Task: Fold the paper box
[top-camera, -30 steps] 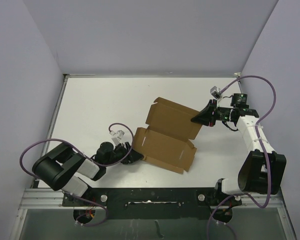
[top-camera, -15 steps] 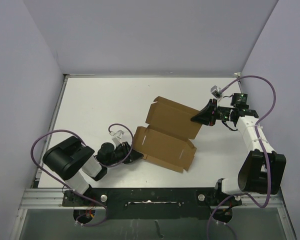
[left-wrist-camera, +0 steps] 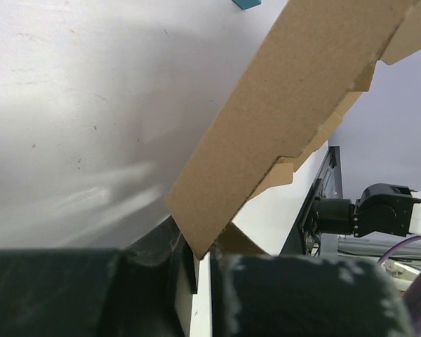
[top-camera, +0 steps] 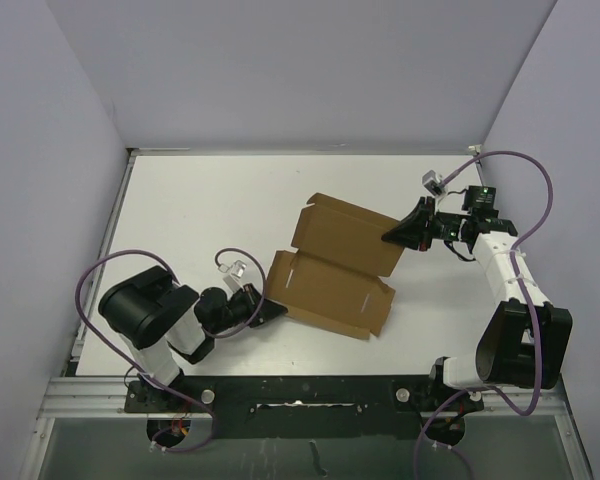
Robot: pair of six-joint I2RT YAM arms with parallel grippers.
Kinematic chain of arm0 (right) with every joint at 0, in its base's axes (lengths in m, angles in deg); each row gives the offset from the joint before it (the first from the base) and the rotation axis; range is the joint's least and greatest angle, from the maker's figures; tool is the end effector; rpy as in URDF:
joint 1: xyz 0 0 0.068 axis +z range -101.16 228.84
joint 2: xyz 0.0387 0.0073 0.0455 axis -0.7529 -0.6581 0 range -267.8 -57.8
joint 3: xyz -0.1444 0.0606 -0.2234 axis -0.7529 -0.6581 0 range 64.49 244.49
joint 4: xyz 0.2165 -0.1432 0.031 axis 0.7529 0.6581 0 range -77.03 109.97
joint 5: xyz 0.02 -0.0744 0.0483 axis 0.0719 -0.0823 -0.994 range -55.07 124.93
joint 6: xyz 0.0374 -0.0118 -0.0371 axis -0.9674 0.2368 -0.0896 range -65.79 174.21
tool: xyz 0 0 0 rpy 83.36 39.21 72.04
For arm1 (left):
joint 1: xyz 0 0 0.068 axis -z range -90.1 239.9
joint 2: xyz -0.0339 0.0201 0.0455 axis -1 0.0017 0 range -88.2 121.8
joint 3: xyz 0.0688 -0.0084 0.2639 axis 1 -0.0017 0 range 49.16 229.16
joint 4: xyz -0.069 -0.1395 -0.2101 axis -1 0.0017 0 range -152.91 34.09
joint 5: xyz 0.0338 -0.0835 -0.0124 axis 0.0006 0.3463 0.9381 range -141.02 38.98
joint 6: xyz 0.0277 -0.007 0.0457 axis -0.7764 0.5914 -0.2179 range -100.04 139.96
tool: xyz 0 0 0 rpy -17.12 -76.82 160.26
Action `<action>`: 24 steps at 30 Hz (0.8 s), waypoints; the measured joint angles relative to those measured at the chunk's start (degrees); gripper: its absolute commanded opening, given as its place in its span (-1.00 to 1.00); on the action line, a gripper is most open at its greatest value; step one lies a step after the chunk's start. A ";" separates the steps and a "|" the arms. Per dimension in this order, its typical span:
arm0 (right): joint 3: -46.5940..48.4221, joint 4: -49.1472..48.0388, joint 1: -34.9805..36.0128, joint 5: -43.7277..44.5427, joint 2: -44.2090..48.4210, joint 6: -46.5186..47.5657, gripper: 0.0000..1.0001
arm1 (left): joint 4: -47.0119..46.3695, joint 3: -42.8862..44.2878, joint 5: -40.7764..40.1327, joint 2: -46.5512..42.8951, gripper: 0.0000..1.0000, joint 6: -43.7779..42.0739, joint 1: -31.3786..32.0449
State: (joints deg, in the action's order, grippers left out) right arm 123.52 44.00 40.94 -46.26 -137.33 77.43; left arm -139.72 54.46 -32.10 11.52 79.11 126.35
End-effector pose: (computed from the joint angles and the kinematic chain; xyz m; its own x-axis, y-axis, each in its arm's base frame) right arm 0.2741 -0.0025 0.2811 -0.4809 0.0057 -0.8767 -0.8460 0.2595 0.4658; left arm 0.1605 -0.1330 0.0923 -0.8207 -0.4035 -0.4045 0.2068 0.4503 -0.8686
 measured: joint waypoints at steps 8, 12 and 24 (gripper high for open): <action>0.00 -0.11 -1.18 -0.35 0.00 -0.39 -1.00 | -2.32 -3.41 -0.02 -1.01 -0.25 0.11 -0.33; 0.00 -0.09 -1.95 -0.31 0.02 -0.35 -1.00 | 1.01 -4.92 -0.22 -8.22 0.10 -0.55 -0.87; 0.00 -0.72 -4.46 0.17 0.94 -2.29 -1.00 | 56.35 0.68 -9.64 -66.62 0.96 -8.39 -1.03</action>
State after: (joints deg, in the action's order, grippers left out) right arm 123.52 43.27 36.48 -46.09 -136.39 75.13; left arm -83.37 55.14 -41.74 -55.10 70.72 125.32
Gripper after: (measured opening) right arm 0.040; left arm 0.976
